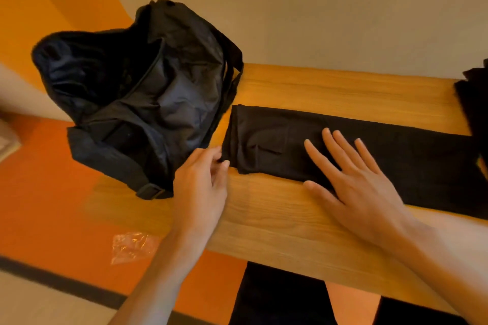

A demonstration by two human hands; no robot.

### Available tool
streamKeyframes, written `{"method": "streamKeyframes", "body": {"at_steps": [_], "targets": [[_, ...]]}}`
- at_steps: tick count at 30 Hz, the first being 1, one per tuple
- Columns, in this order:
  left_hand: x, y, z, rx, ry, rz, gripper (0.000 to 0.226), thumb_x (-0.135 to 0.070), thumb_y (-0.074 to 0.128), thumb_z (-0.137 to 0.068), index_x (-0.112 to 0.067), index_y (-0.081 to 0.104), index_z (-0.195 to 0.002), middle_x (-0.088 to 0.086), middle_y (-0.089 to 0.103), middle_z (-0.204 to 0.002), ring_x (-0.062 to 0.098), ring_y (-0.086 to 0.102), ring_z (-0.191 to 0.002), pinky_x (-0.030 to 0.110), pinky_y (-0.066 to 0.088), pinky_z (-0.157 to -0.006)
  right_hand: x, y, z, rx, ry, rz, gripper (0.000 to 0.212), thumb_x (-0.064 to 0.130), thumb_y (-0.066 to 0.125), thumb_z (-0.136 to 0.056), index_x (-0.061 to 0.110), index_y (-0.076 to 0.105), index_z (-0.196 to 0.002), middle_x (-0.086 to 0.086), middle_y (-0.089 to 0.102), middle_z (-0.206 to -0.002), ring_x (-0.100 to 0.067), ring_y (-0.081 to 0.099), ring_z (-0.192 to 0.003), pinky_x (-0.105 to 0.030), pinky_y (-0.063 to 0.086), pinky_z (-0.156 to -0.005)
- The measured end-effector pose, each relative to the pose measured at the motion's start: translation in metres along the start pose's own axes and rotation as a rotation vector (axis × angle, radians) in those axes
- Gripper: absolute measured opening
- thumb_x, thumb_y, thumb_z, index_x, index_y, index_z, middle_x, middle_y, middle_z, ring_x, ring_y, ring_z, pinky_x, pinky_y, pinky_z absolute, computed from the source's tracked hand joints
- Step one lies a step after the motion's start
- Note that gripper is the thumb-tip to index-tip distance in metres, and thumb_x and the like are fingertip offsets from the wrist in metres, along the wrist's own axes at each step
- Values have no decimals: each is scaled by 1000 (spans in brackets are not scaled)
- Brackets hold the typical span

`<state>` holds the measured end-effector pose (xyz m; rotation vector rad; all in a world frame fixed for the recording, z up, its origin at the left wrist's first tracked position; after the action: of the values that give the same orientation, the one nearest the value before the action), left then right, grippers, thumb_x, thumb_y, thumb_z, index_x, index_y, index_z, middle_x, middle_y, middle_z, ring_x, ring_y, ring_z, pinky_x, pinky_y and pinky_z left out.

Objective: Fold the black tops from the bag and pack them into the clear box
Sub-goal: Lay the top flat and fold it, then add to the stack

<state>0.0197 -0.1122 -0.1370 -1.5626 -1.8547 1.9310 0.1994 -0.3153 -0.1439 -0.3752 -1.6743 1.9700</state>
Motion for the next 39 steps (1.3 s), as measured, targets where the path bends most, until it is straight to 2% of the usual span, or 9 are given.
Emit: {"method": "streamKeyframes", "body": {"at_steps": [3, 8, 10, 17, 22, 29, 31, 35, 39], "targets": [[-8, 0, -3, -37, -54, 45, 23, -32, 72, -92, -16, 73, -109, -8, 59, -103, 1, 61, -79, 17, 52, -76, 2, 6, -1, -24, -3, 43, 70, 79, -14, -89, 49, -28, -151, 5, -29, -165, -10, -33, -149, -43, -11, -127], [-19, 11, -2, 69, -177, -33, 35, -43, 71, -91, -21, 65, -117, -11, 54, -106, 9, 57, -101, 23, 44, -83, -3, 7, 5, -13, -19, 58, 69, 77, -11, -93, 48, -26, -153, 5, -24, -168, -9, -29, -152, -43, -8, -127], [-20, 12, -7, 87, -235, 8, 35, -42, 66, -95, -20, 61, -123, -10, 57, -108, 9, 57, -103, 21, 42, -81, -3, 7, 4, -12, -23, 40, 68, 76, -8, -94, 48, -23, -154, 5, -21, -168, -9, -27, -152, -43, -8, -127], [-20, 13, -19, 163, -323, 84, 4, -28, 61, -101, -24, 62, -102, -10, 62, -98, 5, 59, -91, 12, 40, -67, -6, 7, 4, -32, -34, 29, 67, 76, -8, -95, 48, -21, -155, 5, -21, -168, -9, -27, -152, -44, -6, -128], [-14, -6, -25, 215, -399, 407, 8, -21, 65, -99, -16, 67, -92, -4, 69, -85, -1, 64, -79, 14, 44, -69, -11, 8, 5, -34, -56, 34, 66, 73, 0, -99, 47, -15, -158, 4, -12, -170, -10, -21, -154, -43, -5, -127], [-8, -22, -27, 441, -366, 544, 9, -24, 62, -101, -18, 58, -106, 0, 65, -73, 4, 57, -68, 25, 43, -76, -13, 8, 7, -29, -64, 22, 67, 74, -3, -98, 47, -15, -158, 4, -15, -170, -10, -23, -154, -44, -5, -127], [-9, -21, -26, 448, -375, 612, 27, -22, 71, -94, -20, 56, -116, 1, 71, -83, 8, 61, -72, 22, 48, -72, -13, 9, 7, -32, -62, 19, 67, 74, -4, -98, 47, -15, -158, 5, -16, -170, -10, -23, -154, -44, -5, -127], [-13, -11, -17, 166, -310, 278, 24, -27, 81, -85, -24, 59, -94, -5, 67, -85, 9, 64, -75, 21, 50, -70, -13, 8, 7, -33, -63, 15, 67, 75, -4, -97, 47, -15, -157, 5, -15, -170, -10, -23, -154, -44, -5, -127], [-27, 2, 6, 139, -215, 120, 18, -40, 79, -85, -29, 65, -84, -13, 63, -83, 1, 61, -76, 12, 46, -64, -13, 9, 6, -35, -59, 16, 68, 75, -4, -97, 47, -15, -158, 4, -16, -170, -11, -23, -154, -44, -5, -127]]}}
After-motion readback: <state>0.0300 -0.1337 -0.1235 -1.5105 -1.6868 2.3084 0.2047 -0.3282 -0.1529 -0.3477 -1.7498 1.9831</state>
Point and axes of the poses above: each hand's wrist, its own z-axis away from the middle knuckle, its own y-axis out of the palm, x = y × z, the point moved 1 cm from there along -z, towards the middle knuckle
